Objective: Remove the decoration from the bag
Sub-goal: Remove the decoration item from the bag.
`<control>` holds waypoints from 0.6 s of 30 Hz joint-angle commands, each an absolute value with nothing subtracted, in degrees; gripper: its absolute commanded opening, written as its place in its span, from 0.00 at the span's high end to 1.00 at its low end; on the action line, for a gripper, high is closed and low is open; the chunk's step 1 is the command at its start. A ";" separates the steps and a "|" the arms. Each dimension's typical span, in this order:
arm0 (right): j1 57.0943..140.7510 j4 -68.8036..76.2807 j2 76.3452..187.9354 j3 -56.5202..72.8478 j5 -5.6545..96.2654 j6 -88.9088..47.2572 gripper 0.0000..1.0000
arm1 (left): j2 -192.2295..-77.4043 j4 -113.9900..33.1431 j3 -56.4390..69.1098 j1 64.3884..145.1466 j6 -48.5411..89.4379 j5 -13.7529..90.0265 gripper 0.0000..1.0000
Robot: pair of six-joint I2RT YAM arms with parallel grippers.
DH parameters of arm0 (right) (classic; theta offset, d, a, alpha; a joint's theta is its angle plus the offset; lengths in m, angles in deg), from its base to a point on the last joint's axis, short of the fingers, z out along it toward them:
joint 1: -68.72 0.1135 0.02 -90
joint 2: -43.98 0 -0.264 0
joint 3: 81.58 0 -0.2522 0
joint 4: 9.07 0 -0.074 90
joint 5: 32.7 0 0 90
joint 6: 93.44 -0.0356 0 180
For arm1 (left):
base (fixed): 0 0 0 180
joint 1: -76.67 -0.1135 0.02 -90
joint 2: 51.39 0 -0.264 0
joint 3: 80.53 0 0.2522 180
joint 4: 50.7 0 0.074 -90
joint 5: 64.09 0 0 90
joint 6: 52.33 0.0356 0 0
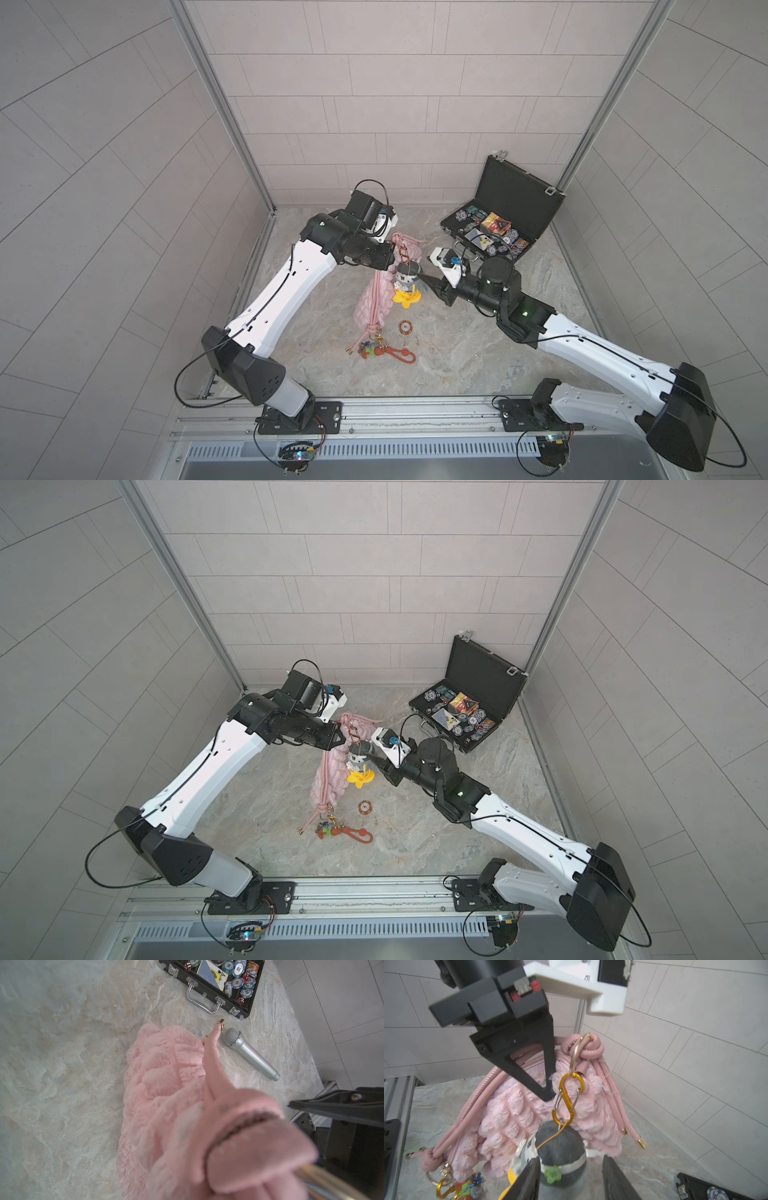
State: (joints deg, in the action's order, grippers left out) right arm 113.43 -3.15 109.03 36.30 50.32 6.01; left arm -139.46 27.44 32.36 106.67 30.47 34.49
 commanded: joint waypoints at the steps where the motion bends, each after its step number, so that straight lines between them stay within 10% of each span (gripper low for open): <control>1: 114.52 -9.38 111.98 33.05 53.91 9.43 0.54 | -139.24 29.35 35.08 105.77 26.20 37.92 1.00; 18: 117.00 -12.41 121.60 27.14 56.11 13.22 0.69 | -139.81 29.81 36.58 103.74 24.39 37.95 1.00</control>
